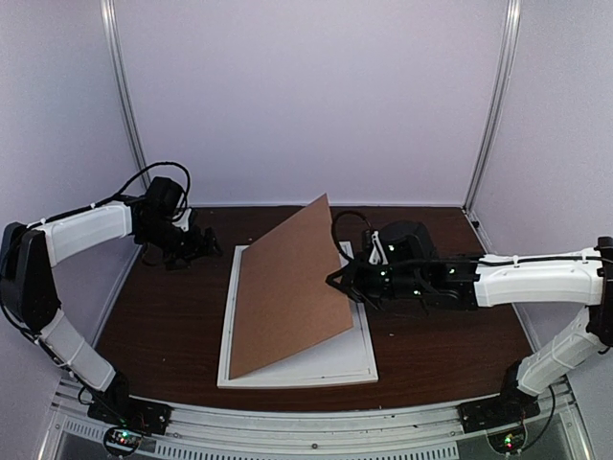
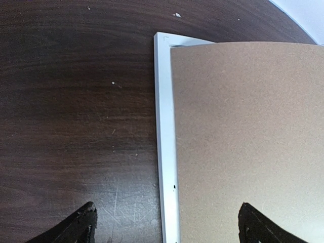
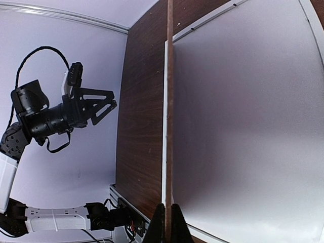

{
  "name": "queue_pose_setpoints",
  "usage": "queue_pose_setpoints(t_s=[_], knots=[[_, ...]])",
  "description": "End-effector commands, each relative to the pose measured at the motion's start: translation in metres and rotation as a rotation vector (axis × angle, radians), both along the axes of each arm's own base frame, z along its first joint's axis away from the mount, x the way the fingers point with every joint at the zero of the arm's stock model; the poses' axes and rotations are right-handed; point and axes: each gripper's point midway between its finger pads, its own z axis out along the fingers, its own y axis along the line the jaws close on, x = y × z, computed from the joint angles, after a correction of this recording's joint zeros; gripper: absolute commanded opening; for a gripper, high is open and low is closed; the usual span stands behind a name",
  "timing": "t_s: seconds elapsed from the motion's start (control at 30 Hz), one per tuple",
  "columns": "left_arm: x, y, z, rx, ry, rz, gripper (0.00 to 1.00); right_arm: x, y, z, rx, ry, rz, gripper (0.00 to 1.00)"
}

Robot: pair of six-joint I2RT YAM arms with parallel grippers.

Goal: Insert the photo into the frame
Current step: Place the backboard on the frame body.

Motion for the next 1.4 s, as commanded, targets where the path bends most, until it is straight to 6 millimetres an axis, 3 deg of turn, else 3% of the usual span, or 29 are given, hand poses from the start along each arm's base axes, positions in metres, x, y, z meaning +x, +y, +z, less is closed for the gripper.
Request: queue_pose_setpoints(t_s=[0.0,0.8,1.37], knots=[[0.000,0.001,0.003,-0.003,-0.019,-0.016,0.98,0.008,0.007,0.018,0.060,-0.065,-0.016,0.00],[-0.008,-0.001,-0.011,-0.013,0.020,-0.030,0.98,0.001,-0.010,-0.026,0.006,-0.022,-0.048,0.01],[-0.013,-0.003,-0.023,-0.026,0.052,-0.041,0.98,-0.004,-0.015,-0.059,-0.103,0.024,-0.031,0.33]])
